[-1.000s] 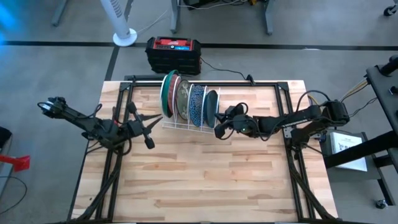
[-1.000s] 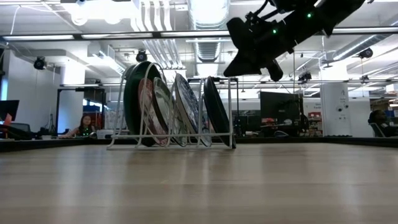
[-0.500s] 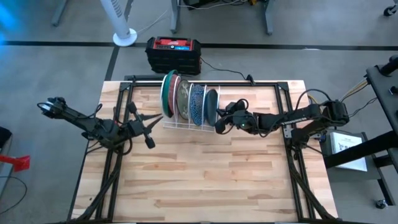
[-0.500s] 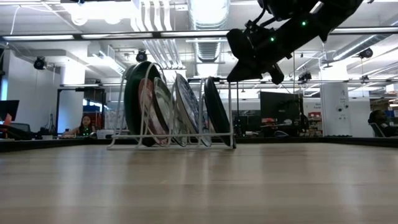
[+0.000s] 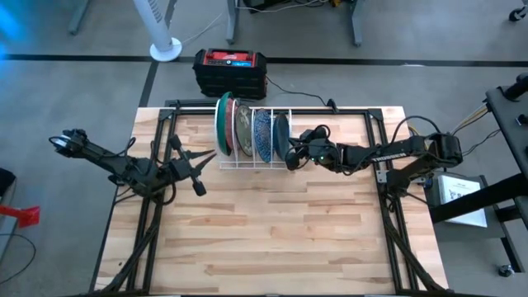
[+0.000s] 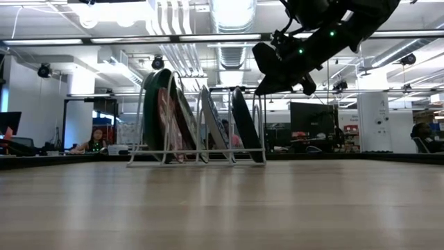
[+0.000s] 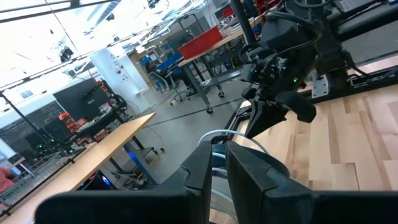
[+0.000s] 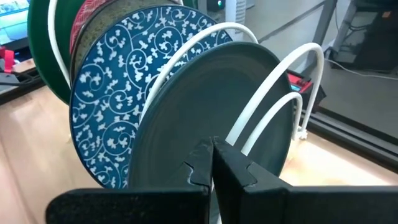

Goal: Sort dishes
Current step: Adjust the dish rack

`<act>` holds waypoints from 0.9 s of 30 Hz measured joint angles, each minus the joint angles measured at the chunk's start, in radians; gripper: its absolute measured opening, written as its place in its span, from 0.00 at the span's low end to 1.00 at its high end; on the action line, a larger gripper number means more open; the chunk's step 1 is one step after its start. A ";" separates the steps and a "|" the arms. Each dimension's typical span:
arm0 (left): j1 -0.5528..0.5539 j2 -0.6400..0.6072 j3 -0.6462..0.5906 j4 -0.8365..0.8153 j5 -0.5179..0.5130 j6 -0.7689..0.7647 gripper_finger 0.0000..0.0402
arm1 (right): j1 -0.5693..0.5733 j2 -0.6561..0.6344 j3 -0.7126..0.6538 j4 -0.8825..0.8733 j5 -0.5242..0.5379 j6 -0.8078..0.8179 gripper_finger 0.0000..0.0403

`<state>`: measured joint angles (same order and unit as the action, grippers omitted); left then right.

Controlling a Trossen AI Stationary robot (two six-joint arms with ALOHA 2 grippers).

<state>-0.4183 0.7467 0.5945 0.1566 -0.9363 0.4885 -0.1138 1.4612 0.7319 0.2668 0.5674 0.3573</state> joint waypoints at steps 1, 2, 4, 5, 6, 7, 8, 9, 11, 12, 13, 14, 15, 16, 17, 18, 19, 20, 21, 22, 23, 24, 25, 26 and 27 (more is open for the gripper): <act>0.001 0.000 0.000 0.000 0.000 0.000 0.09 | -0.003 0.000 0.000 0.000 -0.002 -0.006 0.00; 0.002 0.000 0.000 0.000 0.000 0.000 0.09 | -0.005 0.000 0.000 0.000 -0.006 -0.011 0.00; 0.002 0.000 0.000 0.000 0.000 0.000 0.09 | -0.010 0.000 0.000 0.000 -0.024 -0.016 0.00; 0.002 0.000 -0.001 0.000 0.001 -0.001 0.09 | -0.010 -0.001 0.000 -0.001 -0.031 -0.016 0.00; 0.002 0.002 -0.001 0.000 0.001 -0.007 0.09 | -0.010 -0.004 0.000 -0.007 -0.042 -0.015 0.00; 0.002 0.004 -0.001 0.001 0.001 -0.012 0.09 | -0.005 -0.010 -0.001 -0.018 -0.051 -0.011 0.00; 0.002 0.008 -0.001 0.001 0.006 -0.019 0.09 | 0.003 -0.019 -0.001 -0.032 -0.056 -0.001 0.00; 0.002 0.014 -0.002 0.005 0.023 -0.026 0.09 | 0.014 -0.031 -0.002 -0.048 -0.062 0.009 0.00; 0.002 0.032 -0.002 0.041 0.117 -0.030 0.09 | 0.043 -0.066 -0.002 -0.100 -0.068 0.037 0.00; 0.002 0.044 -0.002 0.076 0.192 -0.030 0.09 | 0.061 -0.080 -0.002 -0.114 -0.068 0.042 0.00; 0.004 0.062 -0.002 0.120 0.273 -0.029 0.09 | 0.079 -0.092 -0.002 -0.126 -0.069 0.046 0.00; 0.008 0.083 -0.002 0.171 0.353 -0.029 0.09 | 0.100 -0.102 -0.002 -0.129 -0.068 0.044 0.00; 0.011 0.107 -0.002 0.218 0.419 -0.029 0.09 | 0.124 -0.112 -0.002 -0.123 -0.068 0.036 0.00; 0.013 0.134 -0.002 0.254 0.468 -0.030 0.09 | 0.147 -0.118 -0.002 -0.112 -0.068 0.027 0.00; 0.014 0.164 -0.002 0.288 0.499 -0.036 0.09 | 0.172 -0.122 -0.002 -0.093 -0.069 0.017 0.00; 0.014 0.196 -0.002 0.320 0.509 -0.039 0.09 | 0.195 -0.124 -0.001 -0.074 -0.070 0.005 0.00; 0.014 0.232 -0.002 0.353 0.507 -0.045 0.09 | 0.217 -0.123 -0.001 -0.065 -0.071 -0.008 0.00; 0.015 0.268 -0.002 0.386 0.503 -0.046 0.09 | 0.238 -0.118 -0.001 -0.047 -0.071 -0.016 0.00; 0.015 0.304 -0.002 0.423 0.500 -0.050 0.09 | 0.259 -0.114 -0.001 -0.033 -0.071 -0.020 0.00; 0.015 0.341 -0.002 0.463 0.500 -0.052 0.09 | 0.277 -0.109 -0.001 -0.024 -0.069 -0.025 0.00; 0.015 0.378 -0.002 0.507 0.499 -0.053 0.09 | 0.295 -0.103 -0.001 -0.005 -0.068 -0.030 0.00; 0.015 0.410 -0.002 0.551 0.499 -0.053 0.09 | 0.314 -0.099 -0.001 0.006 -0.069 -0.037 0.00; 0.015 0.441 -0.001 0.582 0.498 -0.053 0.09 | 0.332 -0.095 -0.001 0.007 -0.068 -0.041 0.00; 0.015 0.472 0.009 0.606 0.497 -0.058 0.09 | 0.348 -0.088 -0.001 0.016 -0.066 -0.042 0.00; 0.015 0.498 0.024 0.619 0.490 -0.064 0.09 | 0.366 -0.082 -0.001 0.028 -0.054 -0.044 0.00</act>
<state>-0.4030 1.2449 0.6186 0.7756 -0.4462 0.4245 0.2522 1.3789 0.7307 0.2944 0.5138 0.3137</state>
